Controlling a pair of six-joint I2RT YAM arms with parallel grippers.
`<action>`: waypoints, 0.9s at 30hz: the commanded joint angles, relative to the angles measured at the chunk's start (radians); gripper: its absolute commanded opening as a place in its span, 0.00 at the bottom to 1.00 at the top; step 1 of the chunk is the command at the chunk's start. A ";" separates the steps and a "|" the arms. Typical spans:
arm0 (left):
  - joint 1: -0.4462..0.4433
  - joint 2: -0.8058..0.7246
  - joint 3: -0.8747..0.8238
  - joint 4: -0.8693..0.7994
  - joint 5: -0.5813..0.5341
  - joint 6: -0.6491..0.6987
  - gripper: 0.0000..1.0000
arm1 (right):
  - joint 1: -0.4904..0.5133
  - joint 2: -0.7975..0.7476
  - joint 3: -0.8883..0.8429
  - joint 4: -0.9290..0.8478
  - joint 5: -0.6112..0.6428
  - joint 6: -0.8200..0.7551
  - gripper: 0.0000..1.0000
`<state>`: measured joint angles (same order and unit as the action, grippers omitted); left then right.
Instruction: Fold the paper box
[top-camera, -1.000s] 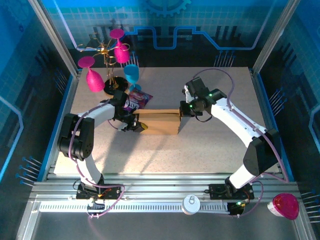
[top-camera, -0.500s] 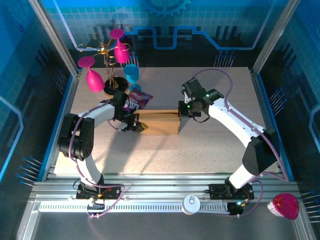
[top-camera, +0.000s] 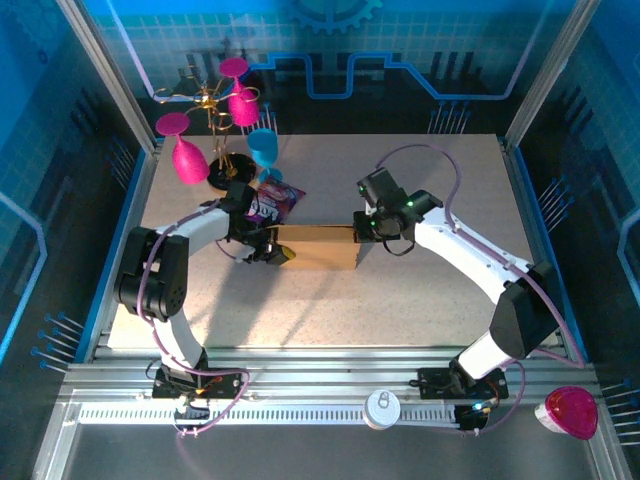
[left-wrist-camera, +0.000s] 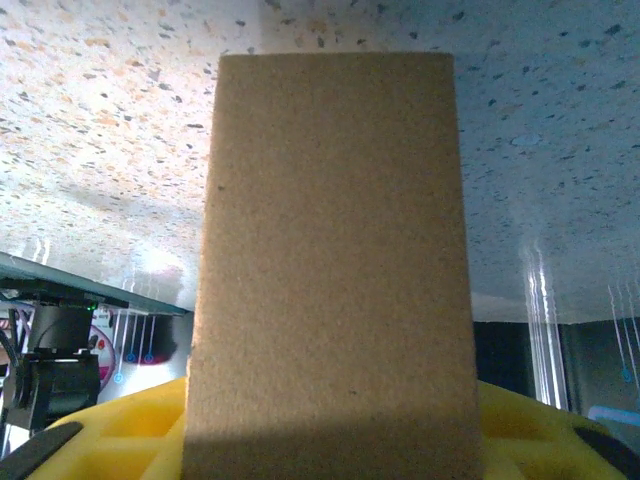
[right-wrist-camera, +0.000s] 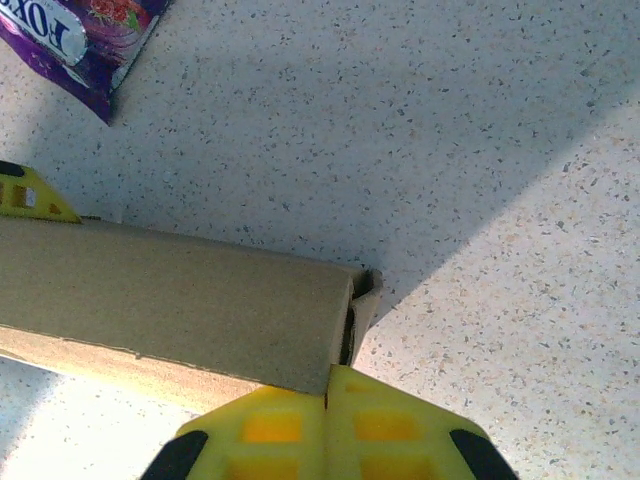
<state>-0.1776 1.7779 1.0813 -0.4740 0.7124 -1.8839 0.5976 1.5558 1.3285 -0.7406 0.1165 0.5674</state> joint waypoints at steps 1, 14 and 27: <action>0.002 -0.041 -0.047 0.003 -0.111 0.064 0.52 | 0.024 0.023 -0.008 -0.075 0.021 -0.021 0.00; 0.026 -0.234 -0.102 -0.005 -0.206 0.248 0.84 | 0.021 0.055 0.068 -0.112 0.043 -0.032 0.00; 0.069 -0.396 -0.152 -0.189 -0.305 0.465 0.83 | 0.015 0.082 0.124 -0.147 0.050 -0.036 0.00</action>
<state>-0.1299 1.4181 0.9436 -0.5774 0.4484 -1.5188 0.6037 1.6165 1.4208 -0.8303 0.1505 0.5438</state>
